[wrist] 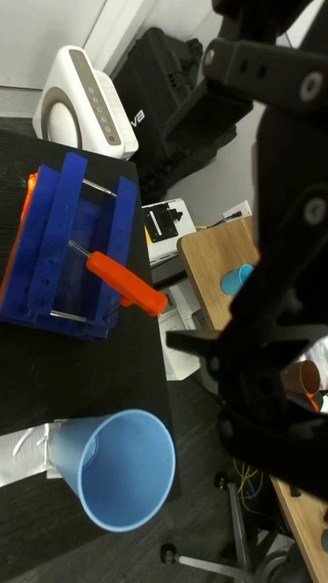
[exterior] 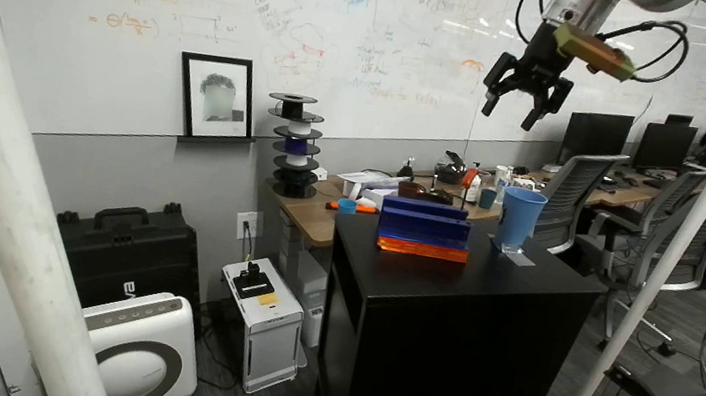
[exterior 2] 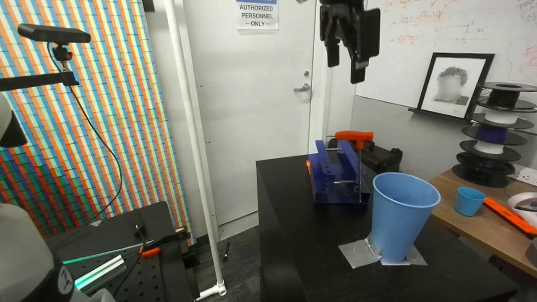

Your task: Place the orange wrench in the large blue cup on the right

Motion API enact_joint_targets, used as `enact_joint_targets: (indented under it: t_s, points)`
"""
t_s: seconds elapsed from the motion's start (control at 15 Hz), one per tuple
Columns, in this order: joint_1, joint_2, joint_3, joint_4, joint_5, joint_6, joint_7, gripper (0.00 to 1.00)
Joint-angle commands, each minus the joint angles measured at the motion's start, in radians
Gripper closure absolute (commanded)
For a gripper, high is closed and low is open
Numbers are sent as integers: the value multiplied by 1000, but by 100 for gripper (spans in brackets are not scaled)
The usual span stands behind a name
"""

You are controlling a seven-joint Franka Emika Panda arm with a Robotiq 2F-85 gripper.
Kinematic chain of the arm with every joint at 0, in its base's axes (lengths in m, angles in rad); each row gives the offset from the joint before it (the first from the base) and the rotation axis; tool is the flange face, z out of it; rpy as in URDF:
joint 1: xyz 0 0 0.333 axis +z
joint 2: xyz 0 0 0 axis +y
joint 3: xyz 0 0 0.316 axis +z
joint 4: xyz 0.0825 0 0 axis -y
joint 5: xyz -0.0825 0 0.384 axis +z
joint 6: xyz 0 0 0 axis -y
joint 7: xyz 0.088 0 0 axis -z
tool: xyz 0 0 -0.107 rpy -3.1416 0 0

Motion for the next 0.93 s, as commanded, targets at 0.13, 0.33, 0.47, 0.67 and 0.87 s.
enact_joint_targets:
  t_s: [0.13, 0.33, 0.47, 0.67, 0.87]
  points:
    - [4, 235, 18, 134, 28, 43, 102, 0]
    - [8, 304, 18, 174, 22, 43, 132, 0]
    - [9, 338, 14, 196, 52, 21, 123, 0]
    - [6, 375, 9, 209, 75, -5, 128, 9]
    - [4, 395, 4, 209, 88, -17, 137, 44]
